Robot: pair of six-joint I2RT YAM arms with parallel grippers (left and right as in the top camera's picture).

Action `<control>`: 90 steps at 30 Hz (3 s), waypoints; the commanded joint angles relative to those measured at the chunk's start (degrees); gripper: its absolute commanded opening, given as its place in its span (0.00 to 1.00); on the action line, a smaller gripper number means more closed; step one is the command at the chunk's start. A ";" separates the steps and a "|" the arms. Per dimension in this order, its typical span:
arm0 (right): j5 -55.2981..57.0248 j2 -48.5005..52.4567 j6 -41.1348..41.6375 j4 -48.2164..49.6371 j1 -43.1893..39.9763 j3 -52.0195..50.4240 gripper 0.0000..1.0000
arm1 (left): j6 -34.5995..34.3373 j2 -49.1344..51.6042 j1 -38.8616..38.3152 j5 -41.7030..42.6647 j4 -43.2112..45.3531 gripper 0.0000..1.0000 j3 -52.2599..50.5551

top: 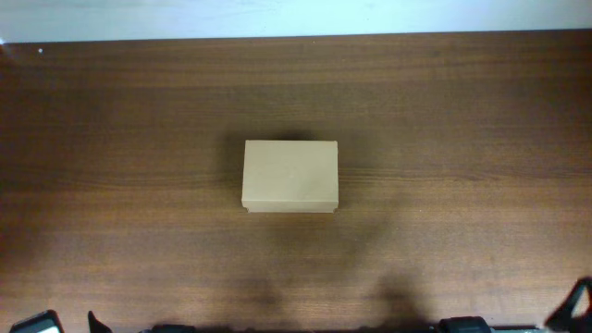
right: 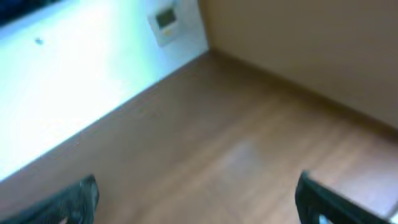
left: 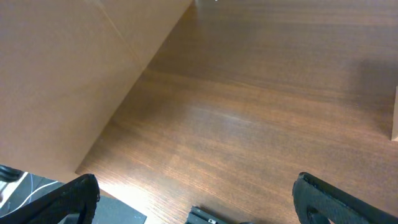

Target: Pack container

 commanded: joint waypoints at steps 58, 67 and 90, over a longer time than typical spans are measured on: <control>-34.64 -21.20 -38.32 74.93 -5.60 -81.85 0.99 | -0.35 -0.59 0.24 -0.39 -0.11 0.99 -0.22; -34.64 -21.20 -38.32 74.93 -5.60 -81.85 0.99 | -0.35 -0.59 0.24 -0.39 -0.11 0.99 -0.22; -34.64 -21.20 -38.32 74.93 -5.60 -81.85 0.99 | 0.68 -1.16 -0.24 17.86 25.53 0.99 -1.77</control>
